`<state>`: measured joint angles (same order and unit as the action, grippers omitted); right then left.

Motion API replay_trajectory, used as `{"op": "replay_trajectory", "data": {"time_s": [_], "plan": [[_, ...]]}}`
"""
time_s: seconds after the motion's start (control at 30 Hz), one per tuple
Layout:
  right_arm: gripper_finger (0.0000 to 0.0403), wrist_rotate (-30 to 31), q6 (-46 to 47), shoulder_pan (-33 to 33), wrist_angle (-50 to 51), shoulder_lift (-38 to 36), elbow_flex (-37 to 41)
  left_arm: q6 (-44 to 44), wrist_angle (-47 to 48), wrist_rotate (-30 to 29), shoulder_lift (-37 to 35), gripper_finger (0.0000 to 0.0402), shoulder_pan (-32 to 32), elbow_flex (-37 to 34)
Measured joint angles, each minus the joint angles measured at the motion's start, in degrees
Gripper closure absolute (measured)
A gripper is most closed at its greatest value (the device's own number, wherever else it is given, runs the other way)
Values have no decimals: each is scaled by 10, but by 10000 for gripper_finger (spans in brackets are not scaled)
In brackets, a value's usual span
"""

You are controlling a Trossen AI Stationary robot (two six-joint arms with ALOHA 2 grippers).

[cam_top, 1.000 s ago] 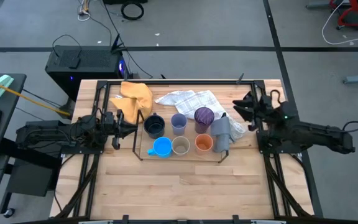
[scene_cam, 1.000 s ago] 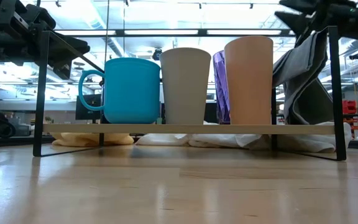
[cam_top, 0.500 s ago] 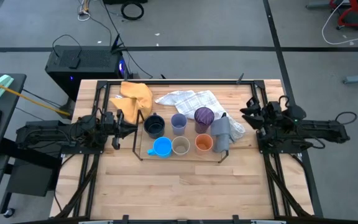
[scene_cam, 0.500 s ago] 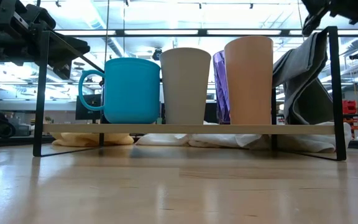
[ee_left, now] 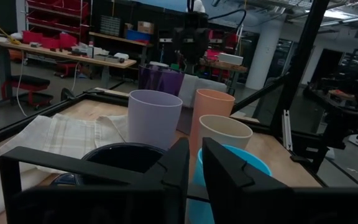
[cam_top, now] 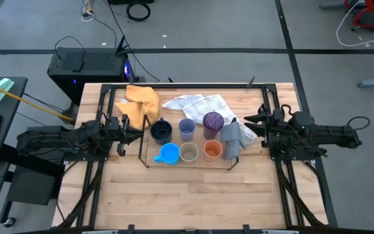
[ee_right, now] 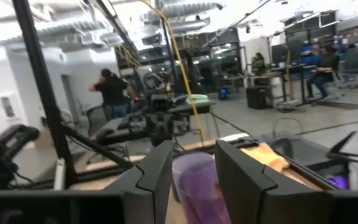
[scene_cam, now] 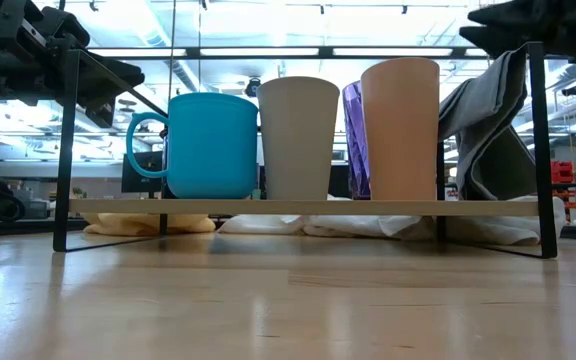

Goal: Stack small to large cups/mugs on shelf
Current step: Return to Home Position

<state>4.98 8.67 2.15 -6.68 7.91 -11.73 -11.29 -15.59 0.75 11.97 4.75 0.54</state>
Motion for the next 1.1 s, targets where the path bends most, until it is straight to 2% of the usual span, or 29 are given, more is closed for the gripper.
{"op": "replay_trajectory", "data": {"time_s": [0.2, 0.5, 0.63, 0.87, 1.1], "plan": [[273, 12, -12, 0, 42, -78, 0, 0, 0, 0, 0, 343, 0, 0], [274, 10, -9, -1, 104, -78, 1, 0, -2, 0, 0, 340, 0, 0], [274, 12, -15, -1, 65, -78, 28, 0, -1, -1, 0, 346, 0, 0], [274, 23, -8, -1, -82, -79, 113, 0, 0, 0, 0, 346, 0, 0], [274, 15, -5, -1, -76, -78, 111, 0, 0, 0, 0, 338, 0, 0]]}}
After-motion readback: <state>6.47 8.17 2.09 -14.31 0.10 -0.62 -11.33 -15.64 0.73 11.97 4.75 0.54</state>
